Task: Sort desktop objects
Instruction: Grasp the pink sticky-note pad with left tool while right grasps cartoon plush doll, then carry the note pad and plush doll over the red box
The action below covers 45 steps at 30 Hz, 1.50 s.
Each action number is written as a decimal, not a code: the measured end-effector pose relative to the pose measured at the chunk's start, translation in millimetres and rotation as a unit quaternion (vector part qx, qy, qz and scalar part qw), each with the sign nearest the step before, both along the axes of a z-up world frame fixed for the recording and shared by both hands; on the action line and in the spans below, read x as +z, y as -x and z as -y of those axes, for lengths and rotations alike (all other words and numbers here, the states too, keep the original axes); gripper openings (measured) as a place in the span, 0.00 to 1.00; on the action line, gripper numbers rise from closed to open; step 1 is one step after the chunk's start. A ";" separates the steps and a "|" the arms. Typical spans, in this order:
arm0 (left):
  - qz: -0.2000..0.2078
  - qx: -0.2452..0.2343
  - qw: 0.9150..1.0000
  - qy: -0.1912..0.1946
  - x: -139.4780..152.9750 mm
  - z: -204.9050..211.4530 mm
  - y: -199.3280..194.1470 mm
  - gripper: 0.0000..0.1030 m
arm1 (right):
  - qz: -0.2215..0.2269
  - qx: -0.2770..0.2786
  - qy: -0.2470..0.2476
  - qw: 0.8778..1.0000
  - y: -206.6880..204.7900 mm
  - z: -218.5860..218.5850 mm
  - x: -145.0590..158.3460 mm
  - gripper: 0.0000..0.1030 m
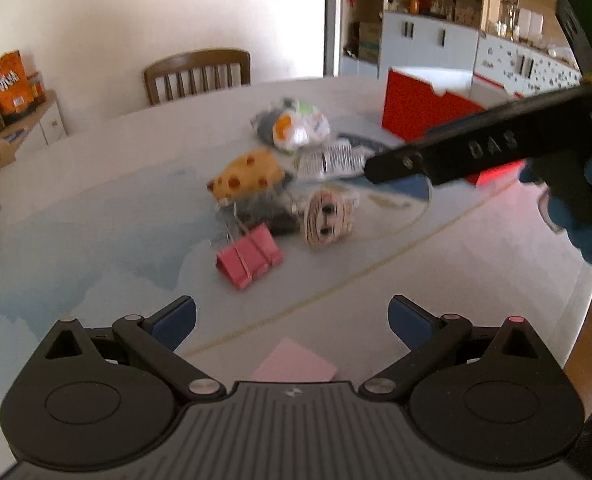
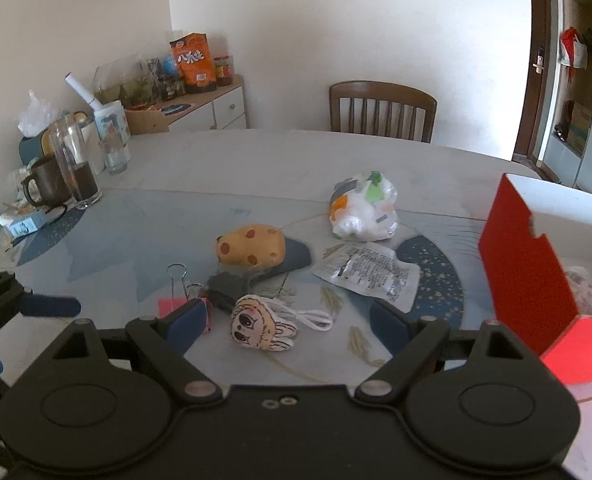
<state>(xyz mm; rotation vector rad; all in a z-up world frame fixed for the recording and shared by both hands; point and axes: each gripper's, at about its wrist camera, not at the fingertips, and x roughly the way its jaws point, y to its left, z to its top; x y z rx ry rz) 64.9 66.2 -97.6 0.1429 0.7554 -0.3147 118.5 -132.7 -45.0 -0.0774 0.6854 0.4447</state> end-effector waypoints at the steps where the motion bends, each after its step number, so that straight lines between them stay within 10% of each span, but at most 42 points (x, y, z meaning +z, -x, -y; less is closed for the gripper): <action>1: -0.003 -0.002 1.000 0.000 -3.3 -0.3 -0.1 1.00 | 0.000 0.001 0.003 1.000 -1.1 -2.3 -2.4 0.86; 20: -0.028 -0.036 0.999 -0.011 -34.4 -9.4 -1.4 0.98 | -0.029 0.000 0.034 0.999 -24.3 -38.8 -45.9 0.72; 45: -0.040 -0.042 0.998 -0.018 -36.0 -5.5 -3.7 0.46 | -0.075 -0.017 0.033 0.996 -37.6 -40.2 -66.3 0.51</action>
